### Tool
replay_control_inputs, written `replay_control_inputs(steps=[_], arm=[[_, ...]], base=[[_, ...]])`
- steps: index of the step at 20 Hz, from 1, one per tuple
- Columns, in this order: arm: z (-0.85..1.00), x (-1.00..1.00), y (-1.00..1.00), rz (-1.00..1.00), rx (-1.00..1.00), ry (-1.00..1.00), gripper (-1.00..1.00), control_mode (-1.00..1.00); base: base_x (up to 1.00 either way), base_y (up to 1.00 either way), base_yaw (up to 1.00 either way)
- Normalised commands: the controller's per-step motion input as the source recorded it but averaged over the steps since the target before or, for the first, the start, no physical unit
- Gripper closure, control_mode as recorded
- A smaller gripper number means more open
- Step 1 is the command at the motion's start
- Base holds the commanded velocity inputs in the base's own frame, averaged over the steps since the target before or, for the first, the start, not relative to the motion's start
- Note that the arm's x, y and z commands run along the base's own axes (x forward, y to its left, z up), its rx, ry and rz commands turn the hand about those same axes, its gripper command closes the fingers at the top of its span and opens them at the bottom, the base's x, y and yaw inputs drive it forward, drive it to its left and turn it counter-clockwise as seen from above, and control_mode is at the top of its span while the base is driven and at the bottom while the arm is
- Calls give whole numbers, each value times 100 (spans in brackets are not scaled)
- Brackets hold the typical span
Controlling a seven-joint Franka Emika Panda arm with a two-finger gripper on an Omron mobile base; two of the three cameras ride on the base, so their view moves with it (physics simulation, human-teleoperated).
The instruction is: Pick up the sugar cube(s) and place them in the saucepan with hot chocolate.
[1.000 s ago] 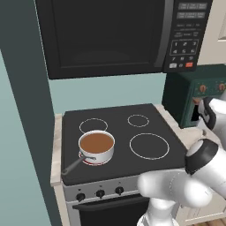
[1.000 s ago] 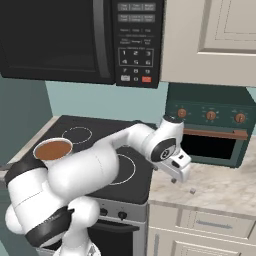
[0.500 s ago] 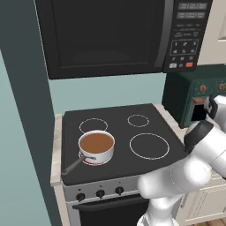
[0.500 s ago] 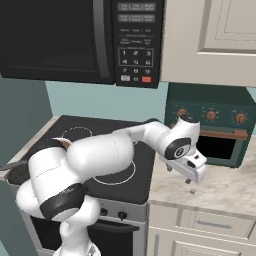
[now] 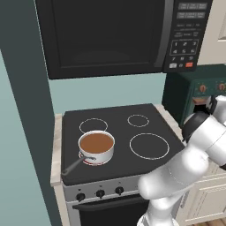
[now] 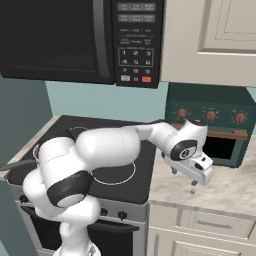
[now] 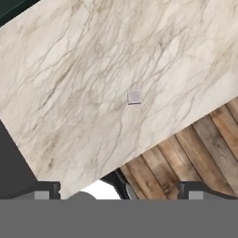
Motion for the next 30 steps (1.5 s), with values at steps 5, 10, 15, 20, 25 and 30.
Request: replay_control_inputs(steps=[5,10,15,20,25,30], arm=[[-18,0,-3,6,0,1,-100,-100],[-17,4,0,6,0,3,-100,-100],[-17,10,0,6,0,3,-100,-100],[-24,20,-1,6,0,3,-100,-100],[-16,16,-5,10,0,0,-100,-100],[-5,5,-13,11,0,0,-100,-100]], base=[[0,0,0],[0,0,0],[0,0,0],[0,0,0],[0,0,0],[0,0,0]])
